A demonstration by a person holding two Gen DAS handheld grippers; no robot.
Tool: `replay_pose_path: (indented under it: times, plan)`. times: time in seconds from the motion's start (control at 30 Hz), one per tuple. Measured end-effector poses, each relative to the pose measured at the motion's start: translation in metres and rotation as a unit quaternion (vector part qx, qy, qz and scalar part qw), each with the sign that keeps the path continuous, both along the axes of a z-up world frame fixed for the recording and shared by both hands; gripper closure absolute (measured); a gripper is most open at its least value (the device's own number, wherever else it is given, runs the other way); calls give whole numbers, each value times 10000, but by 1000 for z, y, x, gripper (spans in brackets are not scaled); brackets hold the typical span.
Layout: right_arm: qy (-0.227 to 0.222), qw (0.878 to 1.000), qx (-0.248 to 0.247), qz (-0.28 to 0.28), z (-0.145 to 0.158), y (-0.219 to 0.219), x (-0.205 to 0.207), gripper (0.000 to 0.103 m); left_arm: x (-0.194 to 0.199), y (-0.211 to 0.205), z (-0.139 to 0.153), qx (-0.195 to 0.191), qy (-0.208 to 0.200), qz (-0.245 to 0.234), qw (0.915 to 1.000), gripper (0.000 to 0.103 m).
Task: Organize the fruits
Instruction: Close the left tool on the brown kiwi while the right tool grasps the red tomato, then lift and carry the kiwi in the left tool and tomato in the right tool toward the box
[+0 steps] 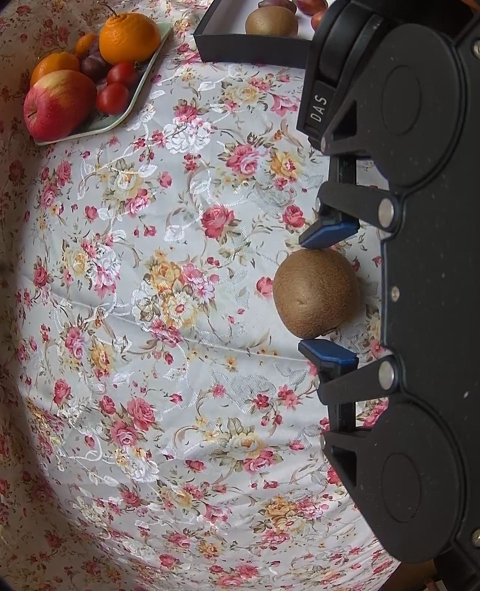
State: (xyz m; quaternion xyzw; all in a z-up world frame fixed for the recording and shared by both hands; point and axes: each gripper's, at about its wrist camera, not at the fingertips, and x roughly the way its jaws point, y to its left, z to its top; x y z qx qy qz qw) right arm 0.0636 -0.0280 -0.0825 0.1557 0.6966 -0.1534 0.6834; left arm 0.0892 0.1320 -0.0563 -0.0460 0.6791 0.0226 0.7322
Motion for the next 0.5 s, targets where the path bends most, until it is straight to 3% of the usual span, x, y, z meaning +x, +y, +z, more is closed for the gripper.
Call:
replay_pose_path:
  times: [0.2, 0.5]
  plan:
    - [-318, 9985, -209, 403, 9, 11, 1, 66, 0, 1, 0, -17, 1, 25, 10000, 43]
    - [-786, 9955, -130, 517, 35, 17, 5, 66, -1, 5, 6, 116, -154, 98, 9998, 44]
